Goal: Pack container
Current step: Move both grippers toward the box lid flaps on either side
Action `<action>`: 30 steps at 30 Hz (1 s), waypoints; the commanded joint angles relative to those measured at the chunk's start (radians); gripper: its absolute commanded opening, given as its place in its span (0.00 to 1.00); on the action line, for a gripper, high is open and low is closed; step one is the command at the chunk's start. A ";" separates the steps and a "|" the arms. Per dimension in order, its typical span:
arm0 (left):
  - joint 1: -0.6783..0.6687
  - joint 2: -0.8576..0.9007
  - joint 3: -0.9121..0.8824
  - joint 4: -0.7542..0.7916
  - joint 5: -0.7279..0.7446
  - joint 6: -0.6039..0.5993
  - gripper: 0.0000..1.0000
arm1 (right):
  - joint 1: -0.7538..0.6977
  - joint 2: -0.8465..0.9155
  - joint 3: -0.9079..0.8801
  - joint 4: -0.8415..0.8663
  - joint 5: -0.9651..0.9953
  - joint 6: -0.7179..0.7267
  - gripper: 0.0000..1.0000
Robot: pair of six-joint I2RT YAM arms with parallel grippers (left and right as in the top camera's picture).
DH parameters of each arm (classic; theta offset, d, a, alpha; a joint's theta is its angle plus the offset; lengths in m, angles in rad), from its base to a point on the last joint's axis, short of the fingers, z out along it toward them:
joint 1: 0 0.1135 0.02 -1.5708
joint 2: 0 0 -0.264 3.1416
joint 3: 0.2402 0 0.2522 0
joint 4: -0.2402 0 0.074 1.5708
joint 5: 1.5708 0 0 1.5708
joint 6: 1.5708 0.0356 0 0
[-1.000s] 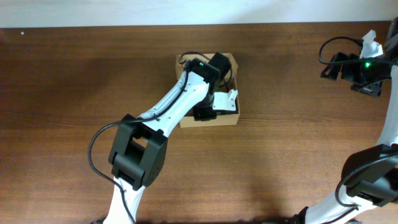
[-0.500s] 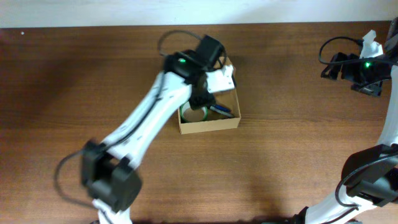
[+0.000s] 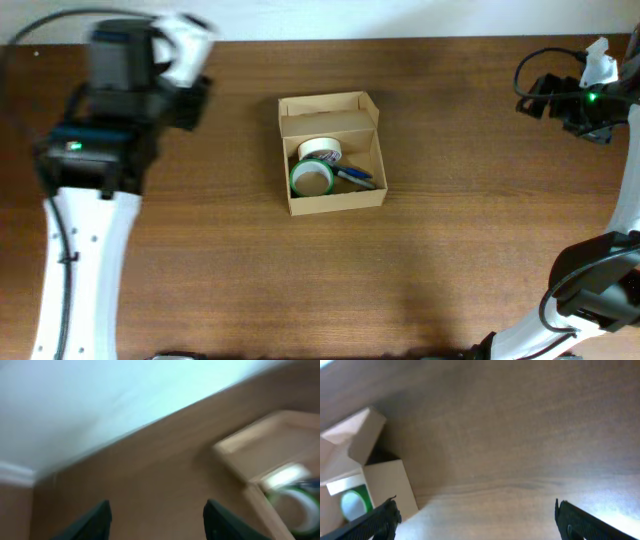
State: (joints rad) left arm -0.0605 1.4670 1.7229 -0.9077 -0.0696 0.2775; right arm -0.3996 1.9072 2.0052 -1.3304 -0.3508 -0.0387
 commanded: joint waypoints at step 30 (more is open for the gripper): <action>0.118 0.669 -0.318 0.539 0.838 -0.633 0.02 | 0.274 0.449 -0.003 0.264 -0.481 0.238 0.04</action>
State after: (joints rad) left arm 0.0841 2.0857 1.4078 -0.3954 0.6922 -0.2920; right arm -0.1516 2.3127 2.0041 -1.0679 -0.7822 0.1925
